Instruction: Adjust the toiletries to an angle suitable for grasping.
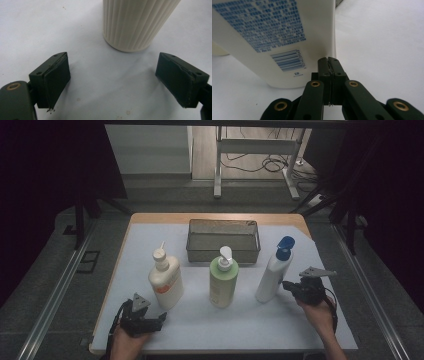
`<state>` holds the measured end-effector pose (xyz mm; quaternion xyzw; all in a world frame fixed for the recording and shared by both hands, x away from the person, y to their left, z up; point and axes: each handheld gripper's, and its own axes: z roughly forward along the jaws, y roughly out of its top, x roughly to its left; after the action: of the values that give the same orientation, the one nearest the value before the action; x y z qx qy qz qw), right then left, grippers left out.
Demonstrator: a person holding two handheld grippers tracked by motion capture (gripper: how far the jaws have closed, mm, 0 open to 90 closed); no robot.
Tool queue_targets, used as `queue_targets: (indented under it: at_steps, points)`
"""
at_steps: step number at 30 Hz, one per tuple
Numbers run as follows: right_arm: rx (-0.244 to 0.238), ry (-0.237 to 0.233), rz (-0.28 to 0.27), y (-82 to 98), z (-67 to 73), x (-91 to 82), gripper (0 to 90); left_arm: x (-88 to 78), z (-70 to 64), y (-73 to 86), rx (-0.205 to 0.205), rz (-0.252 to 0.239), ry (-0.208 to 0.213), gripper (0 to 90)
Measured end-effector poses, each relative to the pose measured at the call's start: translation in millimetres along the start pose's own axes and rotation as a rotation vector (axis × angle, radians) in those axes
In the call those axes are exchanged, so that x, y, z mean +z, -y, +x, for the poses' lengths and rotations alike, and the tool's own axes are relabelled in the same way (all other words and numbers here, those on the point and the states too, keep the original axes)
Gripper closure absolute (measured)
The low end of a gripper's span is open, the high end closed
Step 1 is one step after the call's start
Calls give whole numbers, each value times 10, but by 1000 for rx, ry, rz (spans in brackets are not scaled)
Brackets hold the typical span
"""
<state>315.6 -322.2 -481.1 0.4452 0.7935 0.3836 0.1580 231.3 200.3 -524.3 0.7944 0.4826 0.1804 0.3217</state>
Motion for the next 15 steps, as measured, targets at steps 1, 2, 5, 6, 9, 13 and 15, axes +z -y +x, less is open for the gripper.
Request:
queue_targets:
  at_steps: [1, 2, 5, 6, 9, 13, 15]
  points:
    - [4, -2, 1, -13, -8, 16, 891, 0, 0, 0, 0, 0, 0, 121]
    - [4, -2, -3, -19, -17, 27, 891, 0, 1, 0, 0, 0, 0, 121]
    - [12, -11, -3, -35, -34, 50, 888, 0, 0, 0, 0, 0, 0, 121]
    - [15, -17, -2, -41, -41, 61, 887, 0, 0, 0, -1, 0, 1, 121]
    - [21, -27, -1, -57, -53, 95, 884, 0, 1, 0, 0, 0, 1, 121]
    - [21, -25, -2, -86, -59, 137, 885, 0, 1, 0, -1, 0, 1, 121]
    - [23, -29, 0, -98, -63, 148, 885, 0, 1, 0, -1, 0, 1, 121]
